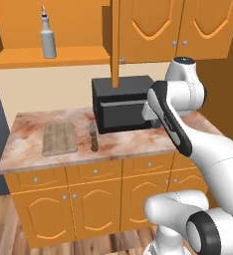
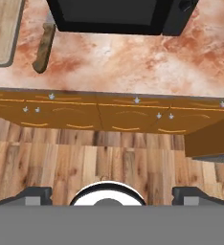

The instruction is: Move the cutting board and knife to the sink. Then move spray from the cabinet to the counter.

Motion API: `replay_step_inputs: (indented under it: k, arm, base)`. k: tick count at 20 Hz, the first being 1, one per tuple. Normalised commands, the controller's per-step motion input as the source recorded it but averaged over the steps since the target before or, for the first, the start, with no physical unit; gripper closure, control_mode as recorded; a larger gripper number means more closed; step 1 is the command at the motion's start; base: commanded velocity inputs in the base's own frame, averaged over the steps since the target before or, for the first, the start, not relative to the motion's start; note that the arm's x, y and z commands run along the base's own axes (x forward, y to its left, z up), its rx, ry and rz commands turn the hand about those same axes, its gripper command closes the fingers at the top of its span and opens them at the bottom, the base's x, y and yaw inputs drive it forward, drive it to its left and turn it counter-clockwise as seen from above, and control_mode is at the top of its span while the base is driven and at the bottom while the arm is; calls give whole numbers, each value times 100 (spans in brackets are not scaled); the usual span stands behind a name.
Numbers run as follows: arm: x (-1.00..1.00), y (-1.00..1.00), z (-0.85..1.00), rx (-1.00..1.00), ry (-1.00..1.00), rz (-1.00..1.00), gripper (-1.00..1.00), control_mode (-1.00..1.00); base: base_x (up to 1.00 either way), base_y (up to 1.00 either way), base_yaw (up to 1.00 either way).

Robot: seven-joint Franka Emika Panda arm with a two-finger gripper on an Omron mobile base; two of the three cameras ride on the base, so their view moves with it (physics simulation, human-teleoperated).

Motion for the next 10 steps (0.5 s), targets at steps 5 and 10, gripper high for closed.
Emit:
replay_step_inputs:
  k: [5,10]
  arm:
    - [0,0,0,0,0,0,-100,100]
    - [0,0,0,0,0,0,-100,100]
  base:
    - [-29,67,0]
    - [-15,75,0]
